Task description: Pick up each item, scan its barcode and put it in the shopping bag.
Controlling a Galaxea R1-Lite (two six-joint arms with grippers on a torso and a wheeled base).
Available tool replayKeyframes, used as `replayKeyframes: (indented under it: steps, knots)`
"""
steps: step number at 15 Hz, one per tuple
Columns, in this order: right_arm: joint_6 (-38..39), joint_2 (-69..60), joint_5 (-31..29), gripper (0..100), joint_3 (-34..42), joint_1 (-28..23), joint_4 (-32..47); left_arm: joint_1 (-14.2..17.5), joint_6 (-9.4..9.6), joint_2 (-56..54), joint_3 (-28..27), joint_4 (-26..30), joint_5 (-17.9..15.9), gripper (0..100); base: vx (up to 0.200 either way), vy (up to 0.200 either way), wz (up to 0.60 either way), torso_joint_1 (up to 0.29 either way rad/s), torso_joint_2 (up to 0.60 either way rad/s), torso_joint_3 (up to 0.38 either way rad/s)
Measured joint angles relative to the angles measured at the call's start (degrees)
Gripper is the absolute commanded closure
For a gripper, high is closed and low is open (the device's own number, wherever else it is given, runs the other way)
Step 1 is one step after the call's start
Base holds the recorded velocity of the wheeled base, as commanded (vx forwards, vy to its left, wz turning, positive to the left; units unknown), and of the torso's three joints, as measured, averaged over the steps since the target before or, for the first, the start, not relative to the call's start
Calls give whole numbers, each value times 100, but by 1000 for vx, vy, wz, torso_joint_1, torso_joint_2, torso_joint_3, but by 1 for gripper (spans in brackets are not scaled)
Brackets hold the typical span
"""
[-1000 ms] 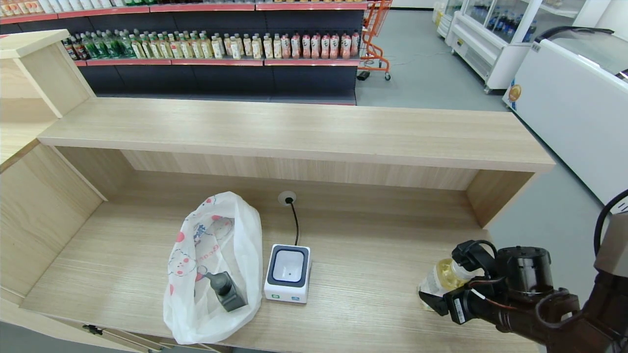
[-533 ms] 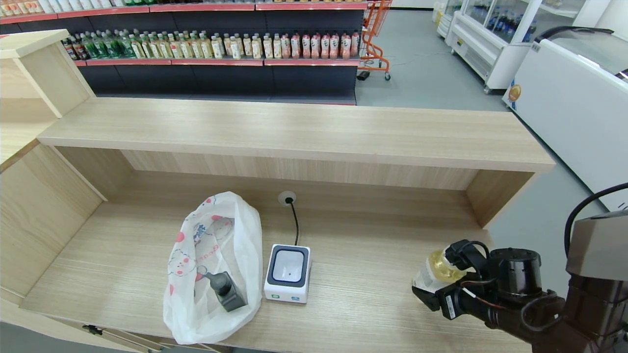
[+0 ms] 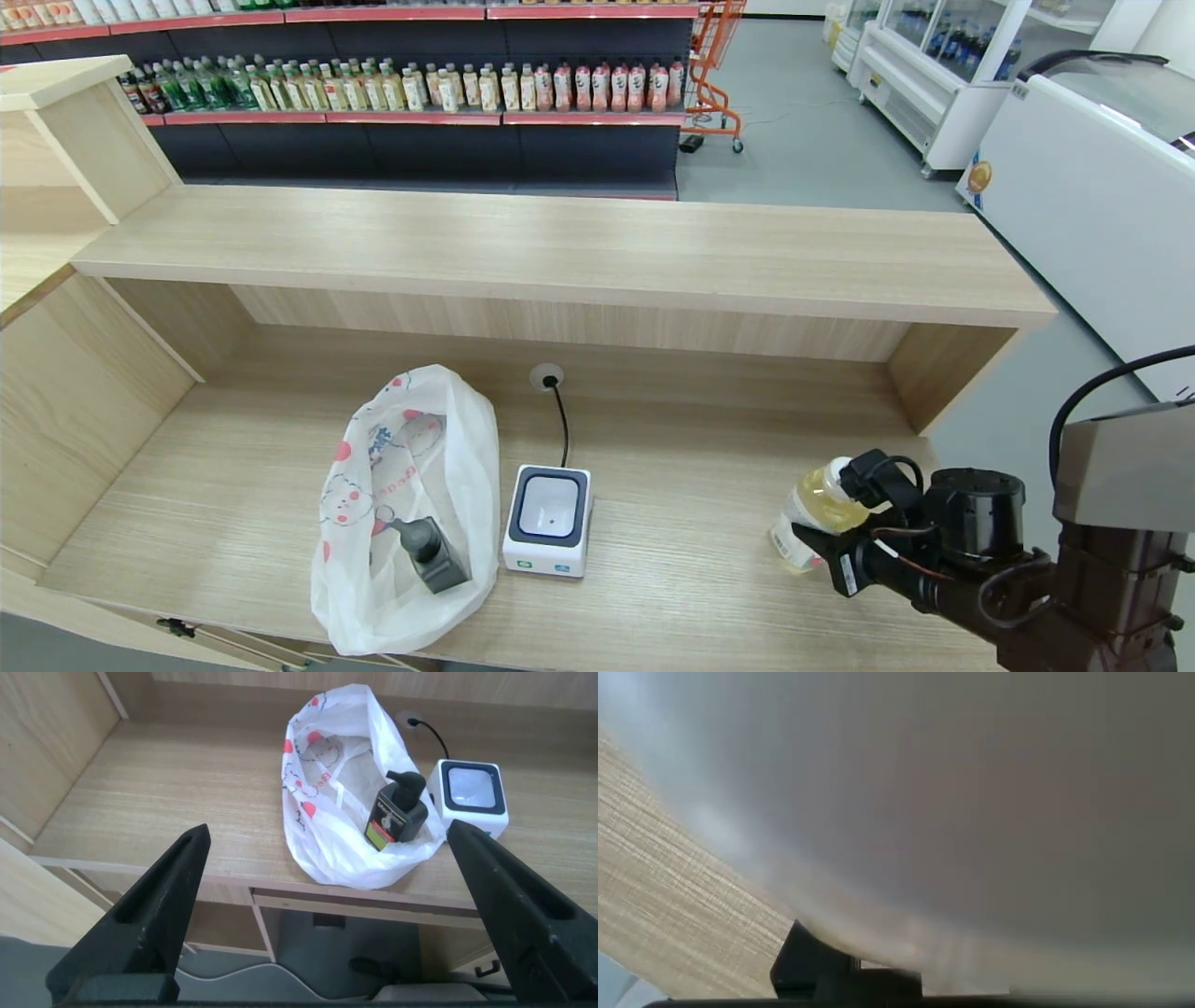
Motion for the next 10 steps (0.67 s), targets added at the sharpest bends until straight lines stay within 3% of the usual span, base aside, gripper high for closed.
replayKeyframes:
  steps: [3, 10]
  knots:
    - [-541, 202, 200, 100, 10, -129, -545, 0, 2, 0, 0, 0, 0, 0, 0, 0, 0, 0, 0, 0]
    - [-640, 360, 238, 100, -235, -163, -578, 0, 0, 0, 0, 0, -2, 0, 0, 0, 0, 0, 0, 0]
